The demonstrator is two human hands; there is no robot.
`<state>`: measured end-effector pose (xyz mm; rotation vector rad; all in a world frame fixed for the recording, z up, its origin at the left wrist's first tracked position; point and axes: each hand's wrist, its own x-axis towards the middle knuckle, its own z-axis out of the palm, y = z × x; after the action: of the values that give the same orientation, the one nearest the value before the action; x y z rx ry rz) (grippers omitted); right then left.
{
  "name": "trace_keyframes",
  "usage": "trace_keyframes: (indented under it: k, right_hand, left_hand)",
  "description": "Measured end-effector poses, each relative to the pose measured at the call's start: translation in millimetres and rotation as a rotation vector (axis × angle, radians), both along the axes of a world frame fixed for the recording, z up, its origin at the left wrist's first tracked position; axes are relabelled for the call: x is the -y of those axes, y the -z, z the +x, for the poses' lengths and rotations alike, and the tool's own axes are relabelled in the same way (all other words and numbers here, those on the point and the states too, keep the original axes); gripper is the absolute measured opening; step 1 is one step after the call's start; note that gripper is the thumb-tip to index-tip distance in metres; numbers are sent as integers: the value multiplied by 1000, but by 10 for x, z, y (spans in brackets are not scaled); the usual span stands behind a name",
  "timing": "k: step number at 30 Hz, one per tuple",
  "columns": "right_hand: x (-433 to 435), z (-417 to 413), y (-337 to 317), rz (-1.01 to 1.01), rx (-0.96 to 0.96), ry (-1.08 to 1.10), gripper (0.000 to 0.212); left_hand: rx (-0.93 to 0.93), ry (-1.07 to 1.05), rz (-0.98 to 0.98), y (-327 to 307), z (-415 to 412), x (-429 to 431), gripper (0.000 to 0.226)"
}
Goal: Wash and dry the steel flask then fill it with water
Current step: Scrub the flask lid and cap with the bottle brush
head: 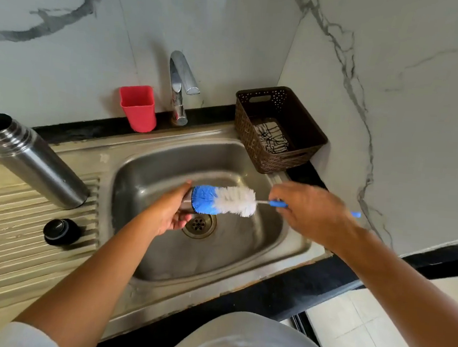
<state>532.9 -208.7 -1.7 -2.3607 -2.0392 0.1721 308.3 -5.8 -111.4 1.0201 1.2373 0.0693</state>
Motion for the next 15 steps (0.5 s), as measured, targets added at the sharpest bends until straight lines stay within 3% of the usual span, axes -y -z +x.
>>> trace_keyframes:
  k: [1,3,5,7,8,10,12,14,15]
  right_hand:
    - [-45,34,-10,140,246,-77,7]
    - [-129,85,-6,416,486,-162,14]
    - [-169,104,8,555,481,-170,16]
    - [-145,89,60,468,391,-151,17]
    - [-106,91,115,327,244,-89,23]
    - [-35,108,241,-16,-295,151,30]
    - [28,137,348,-233,-800,414,28]
    - [51,127,344,-288,-1015,518,24]
    - [38,126,310,-256,-981,479,20]
  left_hand:
    - [-43,32,-33,19,3,19,68]
    - [-89,101,-79,11,-5,56,79]
    - [-89,131,-106,7,-12,68,78]
    - [-57,64,-90,24,-11,39,68]
    - [-27,2,-57,36,-13,14,59]
    - [73,-78,14,33,-18,-54,40]
    - [238,-79,25,1,-28,-121,25]
    - [402,-98,-53,-21,-55,-168,28]
    - [437,-124,-98,-18,-62,-183,30]
